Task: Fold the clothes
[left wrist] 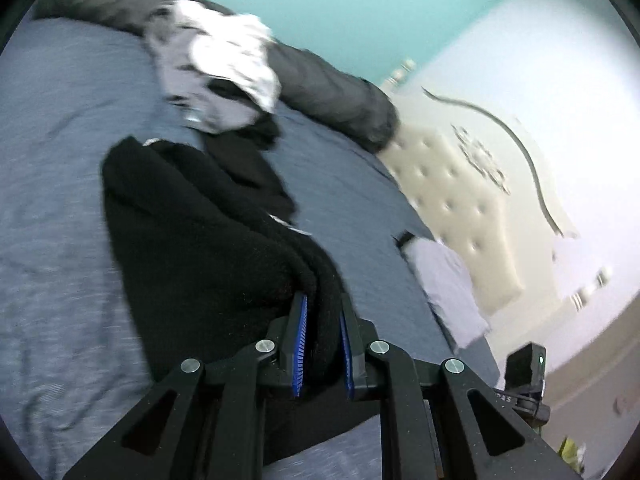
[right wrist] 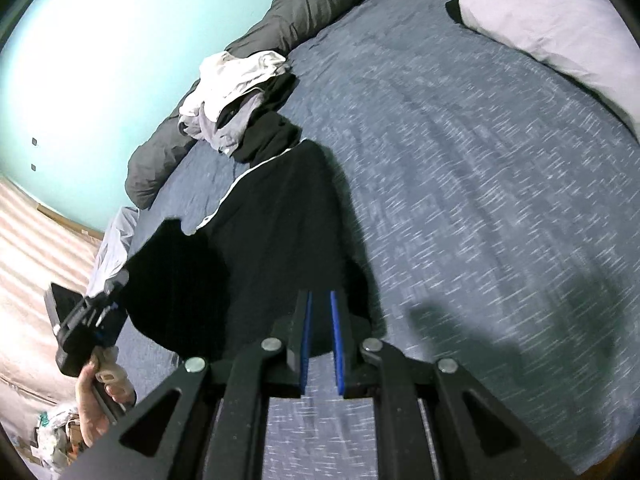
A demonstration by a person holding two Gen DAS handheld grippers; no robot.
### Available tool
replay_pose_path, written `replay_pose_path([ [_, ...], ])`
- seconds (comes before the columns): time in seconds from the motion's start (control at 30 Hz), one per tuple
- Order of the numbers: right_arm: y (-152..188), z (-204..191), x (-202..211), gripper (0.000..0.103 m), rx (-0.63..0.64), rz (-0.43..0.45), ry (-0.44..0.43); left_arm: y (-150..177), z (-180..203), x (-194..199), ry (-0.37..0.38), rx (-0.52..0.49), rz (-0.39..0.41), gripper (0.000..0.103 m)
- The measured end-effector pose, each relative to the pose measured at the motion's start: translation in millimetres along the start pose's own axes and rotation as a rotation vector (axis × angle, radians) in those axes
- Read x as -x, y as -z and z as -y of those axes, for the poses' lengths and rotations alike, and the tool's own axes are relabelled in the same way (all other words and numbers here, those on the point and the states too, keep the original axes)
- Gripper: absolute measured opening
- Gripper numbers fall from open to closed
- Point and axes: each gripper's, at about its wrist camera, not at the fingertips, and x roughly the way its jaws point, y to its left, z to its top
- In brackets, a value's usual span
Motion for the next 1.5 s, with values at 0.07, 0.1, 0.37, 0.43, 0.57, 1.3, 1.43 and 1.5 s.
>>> replay_pose_path([
  [0.07,-4.3,4.6,3.5,0.009,0.003,0.001,-0.002,5.7,23.2,-25.1,0.032,-0.037,-0.042,0.015],
  [0.1,-6.1,6.4,5.3,0.009,0.006,0.002,-0.003,10.4,34.0,-38.5,0.046,-0.055,-0.066,0.015],
  [0.37,-11.3,19.5,4.7,0.009,0.012,-0.038,0.002,83.9,48.8,-141.6,0.029,-0.130,-0.338,0.015],
  [0.43,-10.7,18.5,1.0,0.009,0.016,-0.051,-0.003,87.5,44.5,-140.8,0.034,-0.123,-0.347,0.016],
  [0.57,-12.0,12.5,-12.6,0.010,0.004,-0.082,-0.038,71.5,41.3,-110.5,0.077,-0.091,-0.301,0.039],
  [1.3,-30.7,-40.2,-125.4,0.049,0.148,-0.284,-0.034,54.2,-49.6,-31.5,-0.164,-0.064,-0.223,0.043],
  [1.43,-25.3,-47.0,-133.1,0.042,0.186,-0.293,-0.012,53.2,-51.4,-33.5,-0.160,-0.060,-0.225,0.043],
  [1.5,-23.8,-48.7,-131.3,0.031,0.207,-0.280,-0.002,53.6,-50.1,-34.9,-0.159,-0.058,-0.225,0.043],
])
